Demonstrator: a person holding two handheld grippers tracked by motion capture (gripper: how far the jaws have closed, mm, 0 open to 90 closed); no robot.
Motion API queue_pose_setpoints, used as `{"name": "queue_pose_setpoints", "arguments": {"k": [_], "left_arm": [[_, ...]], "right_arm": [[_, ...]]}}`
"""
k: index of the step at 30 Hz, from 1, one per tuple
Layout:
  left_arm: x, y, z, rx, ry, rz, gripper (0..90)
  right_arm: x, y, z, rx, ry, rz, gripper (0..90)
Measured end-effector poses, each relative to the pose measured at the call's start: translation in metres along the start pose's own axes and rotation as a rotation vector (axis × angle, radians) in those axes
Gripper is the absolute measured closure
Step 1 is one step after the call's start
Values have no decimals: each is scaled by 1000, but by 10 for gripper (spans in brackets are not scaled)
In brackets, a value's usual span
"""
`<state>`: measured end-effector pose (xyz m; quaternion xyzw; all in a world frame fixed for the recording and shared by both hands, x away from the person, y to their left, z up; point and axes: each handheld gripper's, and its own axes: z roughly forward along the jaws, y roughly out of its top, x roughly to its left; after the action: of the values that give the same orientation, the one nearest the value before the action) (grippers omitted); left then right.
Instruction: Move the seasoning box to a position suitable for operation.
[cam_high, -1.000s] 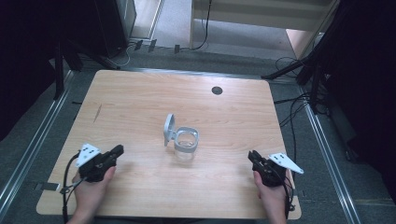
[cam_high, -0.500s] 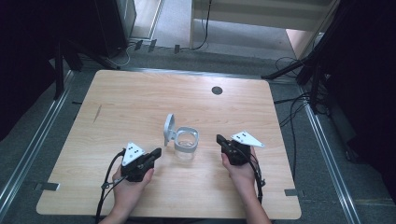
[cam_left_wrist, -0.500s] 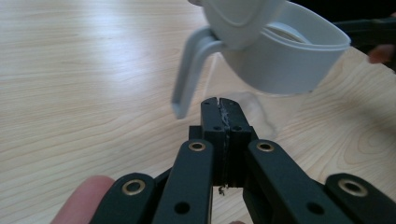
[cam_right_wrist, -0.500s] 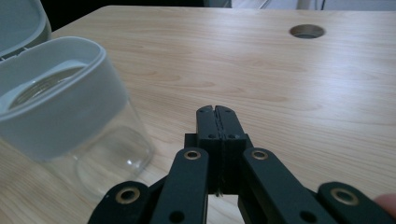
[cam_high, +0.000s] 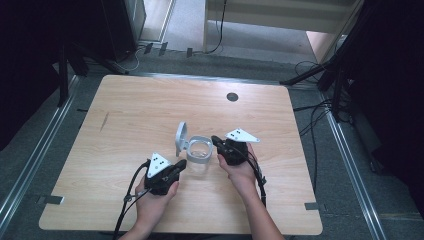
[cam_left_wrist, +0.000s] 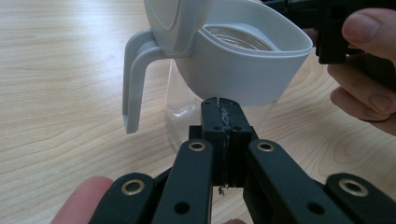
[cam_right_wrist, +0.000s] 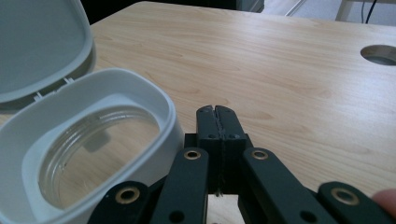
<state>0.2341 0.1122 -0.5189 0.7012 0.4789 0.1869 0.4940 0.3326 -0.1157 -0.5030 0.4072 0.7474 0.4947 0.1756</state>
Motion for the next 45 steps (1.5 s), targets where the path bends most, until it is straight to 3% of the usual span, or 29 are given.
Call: {"name": "queue_pose_setpoints", "arguments": {"k": [3, 13, 30, 34, 39, 45], "left_arm": [[1, 0, 3, 2, 5, -10, 900], [1, 2, 7, 6, 29, -9, 900], [3, 2, 7, 13, 32, -4, 897], [3, 1, 6, 13, 37, 0, 880], [8, 0, 4, 12, 54, -13, 876], [20, 2, 0, 1, 80, -37, 876]], "right_arm": [[-1, 2, 3, 7, 22, 8, 900], [1, 0, -3, 17, 28, -25, 900], [5, -4, -11, 10, 79, -80, 900], [5, -4, -6, 15, 82, -84, 900], [-10, 4, 9, 4, 86, -17, 900], [-10, 12, 23, 22, 94, -68, 900]]}}
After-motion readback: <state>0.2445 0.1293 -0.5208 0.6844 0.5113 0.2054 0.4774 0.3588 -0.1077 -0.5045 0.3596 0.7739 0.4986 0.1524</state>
